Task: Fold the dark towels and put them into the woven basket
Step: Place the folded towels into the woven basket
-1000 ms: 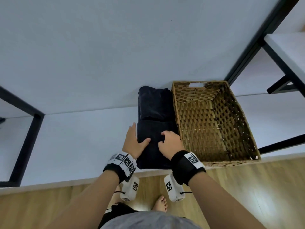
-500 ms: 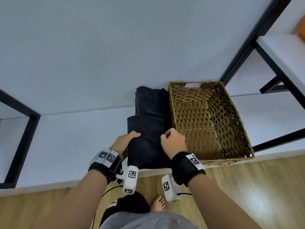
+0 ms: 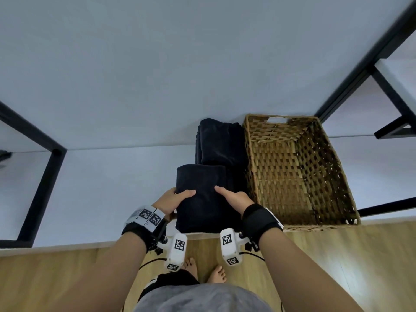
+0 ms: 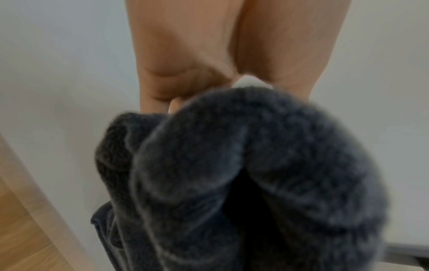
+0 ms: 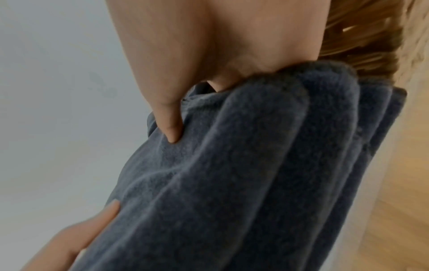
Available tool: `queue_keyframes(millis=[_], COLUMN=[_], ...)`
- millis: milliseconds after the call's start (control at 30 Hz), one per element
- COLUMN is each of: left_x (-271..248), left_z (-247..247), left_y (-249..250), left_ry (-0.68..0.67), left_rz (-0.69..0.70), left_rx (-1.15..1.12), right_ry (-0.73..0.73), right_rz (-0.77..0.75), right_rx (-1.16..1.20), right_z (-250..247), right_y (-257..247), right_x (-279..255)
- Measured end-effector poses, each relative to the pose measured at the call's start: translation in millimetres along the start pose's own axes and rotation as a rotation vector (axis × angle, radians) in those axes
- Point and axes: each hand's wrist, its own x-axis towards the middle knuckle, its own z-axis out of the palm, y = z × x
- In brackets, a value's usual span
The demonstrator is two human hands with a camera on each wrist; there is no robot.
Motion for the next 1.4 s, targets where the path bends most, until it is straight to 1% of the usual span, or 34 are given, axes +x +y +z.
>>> queue_keyframes(millis=[67, 133, 267, 367, 467, 533, 633, 733, 833, 967, 1067, 1233, 1300, 1367, 1400], left_x=[-2, -5, -16, -25, -26, -21, -2, 22, 52, 93, 120, 159, 171, 181, 184], left_z=[0, -1, 4, 20, 50, 77, 124, 173, 213, 252, 271, 289, 295, 299, 299], left_y=[5, 11, 34, 60, 89, 105, 121, 128, 132, 130, 124, 117, 114, 112, 110], left_ry=[-0.013, -0.027, -0.053, -0.092, -0.153, -0.186, -0.201, -0.203, -0.163, -0.054, 0.033, 0.156, 0.230, 0.312, 0.341], left_rz=[0.026, 0.067, 0.180, 0.265, 0.314, 0.312, 0.285, 0.227, 0.139, 0.027, 0.015, 0.080, 0.084, 0.044, -0.004], left_rx=[0.008, 0.008, -0.010, -0.024, -0.050, -0.051, -0.045, -0.058, -0.014, 0.120, 0.153, 0.227, 0.277, 0.364, 0.403], right_ry=[-0.019, -0.016, 0.059, 0.118, 0.175, 0.230, 0.307, 0.318, 0.282, 0.221, 0.189, 0.175, 0.177, 0.186, 0.202], right_rz=[0.002, -0.033, -0.208, -0.306, -0.359, -0.378, -0.367, -0.322, -0.249, -0.158, -0.142, -0.185, -0.204, -0.197, -0.180], right_rx=[0.029, 0.050, 0.092, 0.107, 0.142, 0.138, 0.095, 0.054, 0.023, -0.034, -0.047, -0.082, -0.100, -0.133, -0.158], right_z=[0, -2, -15, -37, -75, -105, -150, -188, -219, -246, -257, -265, -265, -263, -262], right_y=[-4, -9, -27, -45, -64, -74, -82, -80, -76, -70, -66, -65, -63, -59, -56], right_x=[-6, -14, -37, -59, -77, -80, -70, -46, -14, 38, 76, 127, 142, 151, 154])
